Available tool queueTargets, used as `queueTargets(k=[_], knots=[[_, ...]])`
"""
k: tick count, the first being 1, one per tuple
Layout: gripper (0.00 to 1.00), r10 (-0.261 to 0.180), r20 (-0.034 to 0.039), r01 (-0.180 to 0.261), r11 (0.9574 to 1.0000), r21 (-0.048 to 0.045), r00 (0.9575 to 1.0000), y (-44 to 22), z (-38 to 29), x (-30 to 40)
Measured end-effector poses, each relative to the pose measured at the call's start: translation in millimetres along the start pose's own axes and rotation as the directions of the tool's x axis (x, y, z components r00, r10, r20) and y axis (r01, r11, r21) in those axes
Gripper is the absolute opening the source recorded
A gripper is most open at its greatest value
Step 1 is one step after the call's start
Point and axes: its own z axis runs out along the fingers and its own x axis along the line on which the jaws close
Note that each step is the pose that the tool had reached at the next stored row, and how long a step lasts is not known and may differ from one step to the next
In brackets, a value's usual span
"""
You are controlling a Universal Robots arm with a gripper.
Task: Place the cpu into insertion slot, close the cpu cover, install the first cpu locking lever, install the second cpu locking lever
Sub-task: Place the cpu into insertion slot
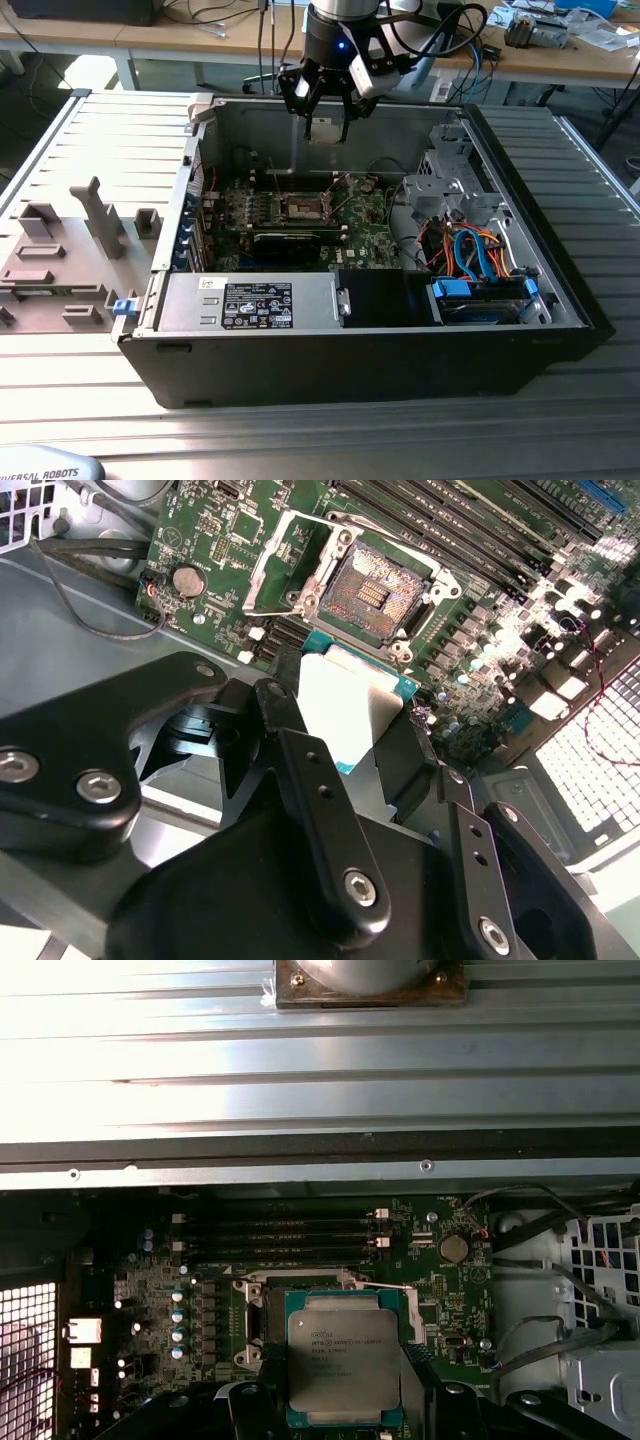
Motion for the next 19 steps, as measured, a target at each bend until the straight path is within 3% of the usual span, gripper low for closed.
queueTargets(k=[6,8,10,11,19], knots=[[0.54,0.000,0.0002,0.000,1.0000,0.0040,1.0000,0.0,0.7,0.0],[0.54,0.000,0.0004,0.000,0.9998,0.0176,1.0000,-0.1,0.5,0.1],[0.54,0.001,0.0010,-0.001,0.9991,0.0419,1.0000,0.0,0.6,0.0],[0.54,0.001,0.0011,-0.001,0.9990,0.0444,1.0000,-0.1,0.6,0.0],[0.54,0.004,0.0013,-0.004,0.9990,0.0455,1.0000,-0.1,0.5,0.0]])
